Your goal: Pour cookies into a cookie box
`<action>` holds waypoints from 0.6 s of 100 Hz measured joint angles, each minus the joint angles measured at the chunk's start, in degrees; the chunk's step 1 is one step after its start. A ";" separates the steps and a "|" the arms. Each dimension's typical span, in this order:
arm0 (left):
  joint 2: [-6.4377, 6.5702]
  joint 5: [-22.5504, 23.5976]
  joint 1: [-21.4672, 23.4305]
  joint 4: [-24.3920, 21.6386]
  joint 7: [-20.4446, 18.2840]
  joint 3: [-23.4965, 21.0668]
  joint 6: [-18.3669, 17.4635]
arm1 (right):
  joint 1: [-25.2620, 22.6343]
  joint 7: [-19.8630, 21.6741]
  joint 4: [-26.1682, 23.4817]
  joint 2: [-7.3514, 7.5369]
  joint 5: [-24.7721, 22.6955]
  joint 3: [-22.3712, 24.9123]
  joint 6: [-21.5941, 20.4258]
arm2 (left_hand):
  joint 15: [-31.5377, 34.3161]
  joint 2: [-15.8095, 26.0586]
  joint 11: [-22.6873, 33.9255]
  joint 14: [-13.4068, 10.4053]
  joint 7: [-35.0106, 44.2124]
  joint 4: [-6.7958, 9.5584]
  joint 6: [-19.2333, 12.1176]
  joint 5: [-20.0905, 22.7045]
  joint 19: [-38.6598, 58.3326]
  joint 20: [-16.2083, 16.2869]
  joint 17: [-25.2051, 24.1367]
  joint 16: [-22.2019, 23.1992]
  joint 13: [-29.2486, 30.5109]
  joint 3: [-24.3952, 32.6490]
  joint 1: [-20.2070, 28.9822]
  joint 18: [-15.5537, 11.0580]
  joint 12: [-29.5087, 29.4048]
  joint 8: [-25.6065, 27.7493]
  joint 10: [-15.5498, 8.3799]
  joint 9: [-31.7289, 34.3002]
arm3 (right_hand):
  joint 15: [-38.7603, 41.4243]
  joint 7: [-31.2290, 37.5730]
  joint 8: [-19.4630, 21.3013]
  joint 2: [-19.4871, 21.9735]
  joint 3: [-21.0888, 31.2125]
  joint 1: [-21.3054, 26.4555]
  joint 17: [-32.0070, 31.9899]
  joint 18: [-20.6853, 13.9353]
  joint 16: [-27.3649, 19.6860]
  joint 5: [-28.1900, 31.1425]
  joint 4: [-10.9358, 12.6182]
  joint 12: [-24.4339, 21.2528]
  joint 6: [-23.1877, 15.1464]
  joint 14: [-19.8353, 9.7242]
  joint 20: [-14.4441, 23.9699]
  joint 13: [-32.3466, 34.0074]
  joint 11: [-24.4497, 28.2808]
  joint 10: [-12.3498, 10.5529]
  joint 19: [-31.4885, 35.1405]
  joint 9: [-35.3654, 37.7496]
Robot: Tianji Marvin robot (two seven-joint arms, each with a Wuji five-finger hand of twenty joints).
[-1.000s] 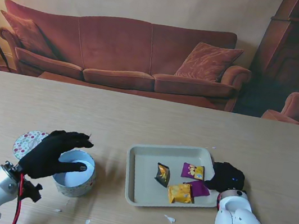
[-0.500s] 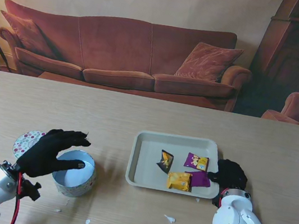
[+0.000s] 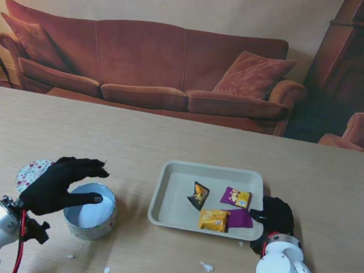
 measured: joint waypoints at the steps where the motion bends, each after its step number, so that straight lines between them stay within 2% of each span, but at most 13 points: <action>1: 0.00 0.00 0.00 0.01 0.02 0.00 0.01 | -0.10 -0.03 0.00 -0.10 0.02 0.06 -0.17 | 0.00 0.00 -0.01 0.00 0.00 0.00 0.00 0.00 0.00 0.00 0.00 0.00 0.00 0.00 0.00 0.00 0.00 0.00 0.00 0.00 | 0.21 0.00 0.01 0.01 0.01 0.14 0.13 0.00 0.69 0.02 0.00 0.07 0.17 -0.02 -0.03 0.00 0.38 0.01 0.41 0.02; 15: -0.13 -0.07 -0.03 0.13 0.44 -0.08 0.08 | -1.49 -1.16 -0.25 -0.80 -0.36 0.76 -2.99 | 0.21 0.00 -0.05 0.01 0.00 0.00 0.00 0.06 0.01 -0.01 0.00 0.00 0.00 0.00 0.00 0.01 0.00 0.00 0.00 0.01 | 8.58 0.00 0.26 0.02 0.68 0.98 2.39 0.55 3.59 0.64 -0.97 0.84 1.66 1.95 -0.32 0.68 3.76 0.08 2.62 0.23; 34: -0.37 -0.03 0.00 0.19 1.36 -0.41 0.01 | -2.99 -5.47 -1.48 -1.55 0.08 1.40 -6.80 | 0.27 0.00 -0.29 0.04 0.00 0.00 0.00 0.10 0.04 -0.02 0.01 0.00 0.01 0.00 0.00 0.63 -0.01 0.00 0.03 1.26 | 10.97 0.02 0.70 -0.87 2.35 2.92 4.57 0.66 4.89 1.98 -1.53 0.96 4.44 2.52 -0.11 1.26 5.20 0.58 4.47 0.47; 60: -0.59 0.11 0.14 0.22 2.36 -0.95 -0.20 | -5.10 -6.00 -6.41 -1.75 0.14 2.43 -8.09 | 0.27 0.00 -0.52 0.06 0.00 0.00 0.00 0.73 0.12 -0.36 0.09 0.00 0.00 0.00 0.00 0.66 -0.01 0.00 0.03 1.26 | 12.61 0.33 0.74 -2.05 2.79 3.41 5.34 0.66 5.58 2.66 -1.47 0.96 5.76 2.92 -0.01 1.45 5.82 1.14 5.17 0.71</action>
